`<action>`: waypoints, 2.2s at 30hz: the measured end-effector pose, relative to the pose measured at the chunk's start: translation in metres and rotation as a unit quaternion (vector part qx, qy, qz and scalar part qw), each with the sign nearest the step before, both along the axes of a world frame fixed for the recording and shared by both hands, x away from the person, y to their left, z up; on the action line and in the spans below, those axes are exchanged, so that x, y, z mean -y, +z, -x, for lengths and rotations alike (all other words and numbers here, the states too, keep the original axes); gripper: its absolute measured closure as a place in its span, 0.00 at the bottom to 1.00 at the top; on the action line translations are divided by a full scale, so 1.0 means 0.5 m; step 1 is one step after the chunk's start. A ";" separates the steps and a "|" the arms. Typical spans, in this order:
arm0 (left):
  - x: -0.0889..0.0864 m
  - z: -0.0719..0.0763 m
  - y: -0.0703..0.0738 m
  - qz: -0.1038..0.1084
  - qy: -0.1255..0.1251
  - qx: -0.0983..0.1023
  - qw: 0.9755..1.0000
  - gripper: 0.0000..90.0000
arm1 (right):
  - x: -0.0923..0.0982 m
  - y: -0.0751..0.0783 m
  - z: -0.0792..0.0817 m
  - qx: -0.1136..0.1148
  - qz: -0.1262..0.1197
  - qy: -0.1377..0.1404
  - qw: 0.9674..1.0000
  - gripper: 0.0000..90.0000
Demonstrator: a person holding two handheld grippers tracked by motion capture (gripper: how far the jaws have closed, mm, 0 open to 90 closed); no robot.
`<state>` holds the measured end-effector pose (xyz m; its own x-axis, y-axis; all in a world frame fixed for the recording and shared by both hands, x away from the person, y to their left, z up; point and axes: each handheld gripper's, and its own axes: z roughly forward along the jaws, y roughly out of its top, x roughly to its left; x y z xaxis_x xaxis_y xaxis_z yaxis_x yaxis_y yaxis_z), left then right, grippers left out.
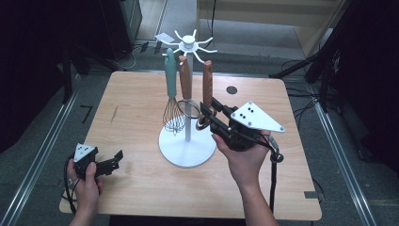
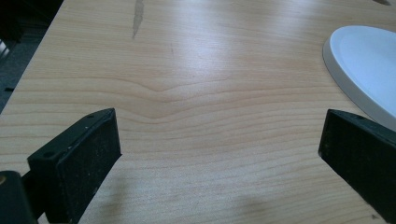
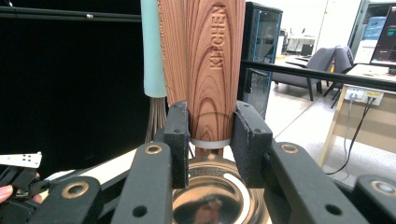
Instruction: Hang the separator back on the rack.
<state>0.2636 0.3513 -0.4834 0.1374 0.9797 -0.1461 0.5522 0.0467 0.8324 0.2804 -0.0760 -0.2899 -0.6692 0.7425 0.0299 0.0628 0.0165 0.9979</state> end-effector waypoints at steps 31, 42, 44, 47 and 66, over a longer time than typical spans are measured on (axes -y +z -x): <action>-0.001 0.000 0.000 0.002 0.001 0.000 1.000 0.00 | -0.021 0.009 -0.021 -0.005 0.008 -0.005 1.000 0.79; -0.001 0.000 0.000 0.001 0.001 0.001 1.000 0.00 | -0.025 0.004 -0.028 -0.009 0.015 -0.007 1.000 0.78; -0.001 0.000 0.000 0.002 0.001 0.001 1.000 0.00 | -0.025 0.003 -0.026 -0.006 0.013 -0.008 1.000 0.76; -0.001 0.000 0.000 0.001 0.001 0.000 1.000 0.00 | -0.022 0.003 -0.025 0.000 0.010 -0.008 1.000 0.63; 0.000 0.000 0.000 0.000 0.001 0.002 1.000 0.00 | 0.013 -0.051 -0.019 -0.002 0.003 -0.029 1.000 0.32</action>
<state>0.2636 0.3511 -0.4833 0.1359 0.9800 -0.1452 0.5486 0.0476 0.8347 0.2901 -0.0826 -0.3155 -0.6248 0.7803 0.0286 0.0678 0.0177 0.9975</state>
